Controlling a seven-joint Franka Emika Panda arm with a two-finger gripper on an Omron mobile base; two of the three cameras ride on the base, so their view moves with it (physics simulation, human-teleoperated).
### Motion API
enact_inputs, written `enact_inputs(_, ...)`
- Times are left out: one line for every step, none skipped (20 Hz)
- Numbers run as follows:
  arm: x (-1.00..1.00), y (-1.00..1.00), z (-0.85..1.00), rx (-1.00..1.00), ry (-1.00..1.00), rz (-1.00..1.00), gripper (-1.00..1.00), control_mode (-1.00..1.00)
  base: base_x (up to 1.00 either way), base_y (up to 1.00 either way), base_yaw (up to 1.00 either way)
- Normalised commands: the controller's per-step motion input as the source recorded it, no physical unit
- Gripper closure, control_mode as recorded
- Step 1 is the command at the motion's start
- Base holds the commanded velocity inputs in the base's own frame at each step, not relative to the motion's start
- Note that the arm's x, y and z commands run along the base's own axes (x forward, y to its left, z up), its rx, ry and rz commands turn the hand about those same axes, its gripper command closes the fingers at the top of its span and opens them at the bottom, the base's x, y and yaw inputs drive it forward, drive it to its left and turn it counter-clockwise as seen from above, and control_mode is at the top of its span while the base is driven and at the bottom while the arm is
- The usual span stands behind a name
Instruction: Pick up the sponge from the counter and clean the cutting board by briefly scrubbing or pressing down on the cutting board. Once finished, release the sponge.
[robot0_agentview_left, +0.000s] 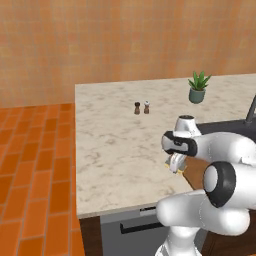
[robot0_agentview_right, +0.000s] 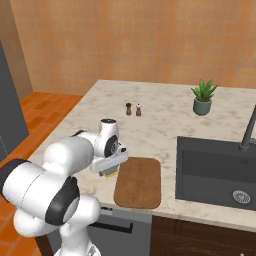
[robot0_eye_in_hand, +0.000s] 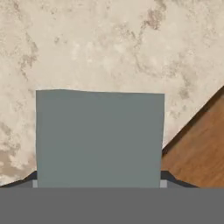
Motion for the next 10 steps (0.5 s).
enact_inputs(0.88, 0.87, 0.0, 0.04, 0.03, 0.58, 1.0, -1.0, 0.0, 0.0, 0.0)
enact_inputs(0.92, 0.74, 0.0, 0.09, 0.01, 0.52, 1.0, -1.0, 0.0, 0.0, 0.0)
enact_inputs(0.91, 0.65, 0.0, 0.09, 0.0, 0.47, 1.0, -1.0, 0.0, 0.0, 0.0)
enact_inputs(0.73, 0.57, 0.0, 0.1, 0.0, 0.41, 1.0, -1.0, 0.0, 0.0, 0.0)
enact_inputs(0.46, 0.49, 0.0, 0.13, 0.0, 0.31, 1.0, -1.0, 0.0, 0.0, 0.0)
enact_inputs(0.32, 0.38, -0.1, 0.16, 0.0, 0.25, 1.0, -1.0, 0.0, 0.0, 0.0)
enact_inputs(0.17, 0.18, -0.28, 0.19, 0.0, 0.18, 1.0, -1.0, 0.0, 0.0, 0.0)
enact_inputs(0.21, 0.09, -0.32, 0.2, 0.0, 0.17, -1.0, -1.0, 0.0, 0.0, 0.0)
enact_inputs(0.39, 0.15, -0.2, 0.1, 0.0, 0.17, -1.0, -1.0, 0.0, 0.0, 0.0)
enact_inputs(0.48, 0.09, -0.06, 0.03, 0.0, 0.16, -1.0, -1.0, 0.0, 0.0, 0.0)
